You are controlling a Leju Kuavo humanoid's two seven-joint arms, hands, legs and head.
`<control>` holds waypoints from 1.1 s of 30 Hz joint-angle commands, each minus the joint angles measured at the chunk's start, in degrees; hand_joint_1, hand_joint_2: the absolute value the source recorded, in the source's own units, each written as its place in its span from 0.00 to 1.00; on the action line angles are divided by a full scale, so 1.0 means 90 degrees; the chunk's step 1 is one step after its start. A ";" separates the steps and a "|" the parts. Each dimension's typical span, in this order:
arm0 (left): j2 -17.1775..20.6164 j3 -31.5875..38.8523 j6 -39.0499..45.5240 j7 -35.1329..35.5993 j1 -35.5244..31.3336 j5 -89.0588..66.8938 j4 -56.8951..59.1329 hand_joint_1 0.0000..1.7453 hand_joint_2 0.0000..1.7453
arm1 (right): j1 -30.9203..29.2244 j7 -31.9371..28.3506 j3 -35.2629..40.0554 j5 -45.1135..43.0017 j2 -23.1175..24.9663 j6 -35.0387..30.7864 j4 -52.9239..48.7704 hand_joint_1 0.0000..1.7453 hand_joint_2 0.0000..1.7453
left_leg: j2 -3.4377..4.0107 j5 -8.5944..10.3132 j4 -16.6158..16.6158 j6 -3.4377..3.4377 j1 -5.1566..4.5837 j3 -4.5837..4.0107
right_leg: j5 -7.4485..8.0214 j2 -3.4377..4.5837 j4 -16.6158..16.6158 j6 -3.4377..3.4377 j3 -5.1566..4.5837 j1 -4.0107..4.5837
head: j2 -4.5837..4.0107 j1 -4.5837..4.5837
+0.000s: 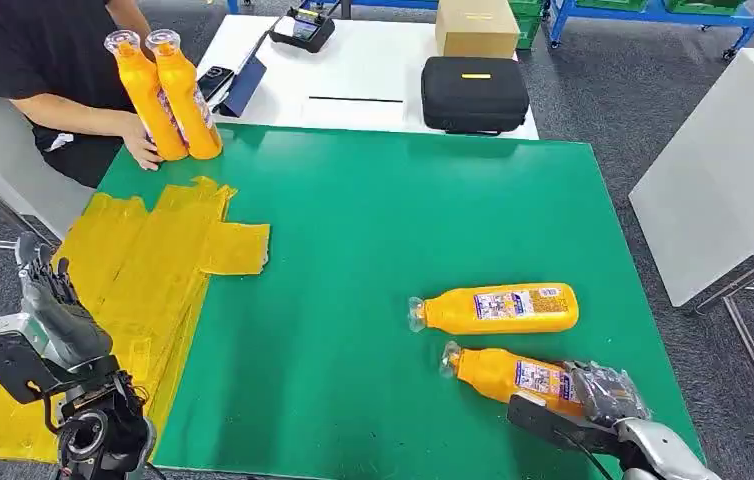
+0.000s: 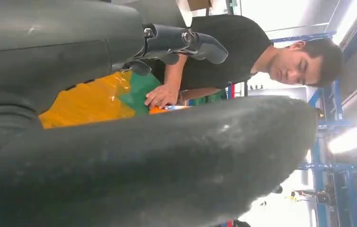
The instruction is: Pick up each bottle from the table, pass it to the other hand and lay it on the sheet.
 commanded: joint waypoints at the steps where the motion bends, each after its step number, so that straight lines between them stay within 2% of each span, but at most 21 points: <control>1: -0.0042 0.0264 -0.0044 -0.0019 -0.0144 0.0152 0.0208 0.00 0.00 | -0.0367 -0.1184 0.0337 -0.0802 0.0397 -0.0091 0.0738 1.00 1.00 | 0.0018 -0.0005 -0.0012 -0.0013 0.0007 0.0027 | 0.0001 0.0008 -0.0015 -0.0012 0.0025 0.0009 | 0.0000 0.0000; 3: -0.0042 0.0264 -0.0044 -0.0019 -0.0144 0.0152 0.0208 0.00 0.00 | -0.0367 -0.1184 0.0337 -0.0802 0.0397 -0.0091 0.0738 1.00 1.00 | 0.0021 -0.0006 -0.0008 -0.0012 0.0008 0.0016 | 0.0004 0.0018 -0.0012 -0.0011 0.0018 0.0014 | 0.0000 0.0000; 5: -0.0086 0.0332 -0.0214 0.0033 -0.0060 0.0351 0.0096 0.00 0.00 | -0.0595 -0.2394 0.0319 -0.1496 0.0529 -0.0276 0.0792 1.00 1.00 | 0.0019 -0.0005 -0.0010 -0.0015 0.0006 0.0016 | 0.0004 0.0019 -0.0010 -0.0011 0.0013 0.0010 | 0.0000 -0.0002; 7: -0.0101 0.0422 -0.0957 0.0081 -0.0076 0.1140 0.0126 0.00 0.00 | -0.0778 -0.3825 0.0477 -0.2332 0.0569 0.0039 0.0488 1.00 1.00 | 0.0027 -0.0006 -0.0009 -0.0015 0.0006 0.0019 | 0.0006 0.0024 -0.0011 -0.0010 0.0014 0.0009 | 0.0000 0.0000; 8: -0.0044 0.0395 -0.1255 0.0123 -0.0083 0.1380 0.0146 0.00 1.00 | -0.0925 -0.4201 0.0498 -0.2637 0.0661 0.0183 0.0359 1.00 1.00 | 0.0029 -0.0007 -0.0009 -0.0016 0.0008 0.0021 | 0.0004 0.0026 -0.0009 -0.0011 0.0016 0.0008 | 0.0000 0.0000; 9: -0.0016 0.0387 -0.1494 0.0178 -0.0087 0.1591 0.0156 0.00 1.00 | -0.1128 -0.4486 0.0515 -0.2861 0.0793 0.0230 0.0234 1.00 1.00 | 0.0040 -0.0007 -0.0008 -0.0015 0.0007 0.0011 | 0.0007 0.0040 -0.0004 -0.0011 0.0005 0.0005 | 0.0000 -0.0002; 10: -0.0028 0.0383 -0.1759 0.0210 -0.0079 0.1827 0.0133 0.00 1.00 | -0.1465 -0.4505 0.0527 -0.3408 0.1012 0.0548 0.0177 1.00 1.00 | 0.0053 -0.0011 -0.0006 -0.0019 0.0005 0.0010 | 0.0005 0.0050 0.0001 -0.0014 0.0002 0.0004 | 0.0000 0.0000; 12: -0.0049 0.0317 -0.2081 0.0272 -0.0026 0.2063 0.0059 0.00 1.00 | -0.1888 -0.4472 0.0541 -0.3845 0.1374 0.0741 0.0235 1.00 1.00 | 0.0083 -0.0011 -0.0005 -0.0017 0.0002 0.0004 | 0.0011 0.0080 0.0008 -0.0015 -0.0012 0.0001 | 0.0000 -0.0005; 13: -0.0090 0.0266 -0.2231 0.0301 0.0045 0.2161 -0.0029 0.00 1.00 | -0.2160 -0.4446 0.0523 -0.4013 0.1678 0.0811 0.0358 1.00 1.00 | 0.0073 -0.0007 -0.0003 -0.0013 0.0004 -0.0004 | 0.0013 0.0073 0.0007 -0.0010 -0.0012 0.0002 | 0.0000 -0.0002; 16: -0.0128 0.0098 -0.2417 0.0316 0.0234 0.2221 -0.0238 0.00 1.00 | -0.2658 -0.4126 0.0744 -0.3805 0.2086 0.0307 0.0643 1.00 1.00 | 0.0063 -0.0002 -0.0004 -0.0012 0.0009 -0.0008 | 0.0014 0.0062 0.0003 -0.0009 -0.0012 0.0006 | 0.0000 -0.0002; 17: -0.0091 -0.0033 -0.2578 0.0329 0.0224 0.2294 -0.0220 0.00 1.00 | -0.2919 -0.4159 0.0764 -0.4003 0.2249 0.0268 0.0821 1.00 1.00 | 0.0087 -0.0008 -0.0005 -0.0016 0.0007 0.0006 | 0.0014 0.0080 0.0006 -0.0013 -0.0009 0.0004 | 0.0000 -0.0002; 20: -0.0026 -0.0419 -0.3037 0.0361 -0.0018 0.2648 0.0000 0.00 1.00 | -0.3595 -0.3609 0.0566 -0.5095 0.2775 0.0395 0.1445 1.00 1.00 | 0.0065 0.0000 -0.0003 -0.0013 0.0006 -0.0007 | 0.0014 0.0063 0.0009 -0.0011 -0.0017 0.0003 | 0.0000 -0.0002; 23: -0.0038 -0.0583 -0.3054 0.0345 -0.0157 0.2666 0.0163 0.00 1.00 | -0.3910 -0.3551 0.0752 -0.5202 0.2826 0.0089 0.2061 1.00 1.00 | 0.0042 0.0007 -0.0004 -0.0007 0.0008 -0.0007 | 0.0012 0.0043 0.0003 -0.0009 -0.0006 0.0006 | 0.0000 -0.0002; 33: 0.0010 -0.0578 -0.3051 0.0323 -0.0125 0.2686 0.0134 0.00 1.00 | -0.3820 -0.3627 0.0826 -0.5254 0.2714 0.0015 0.2014 1.00 1.00 | 0.0012 0.0007 -0.0004 -0.0004 0.0005 -0.0018 | 0.0004 0.0017 0.0005 -0.0006 -0.0008 0.0002 | 0.0000 0.0000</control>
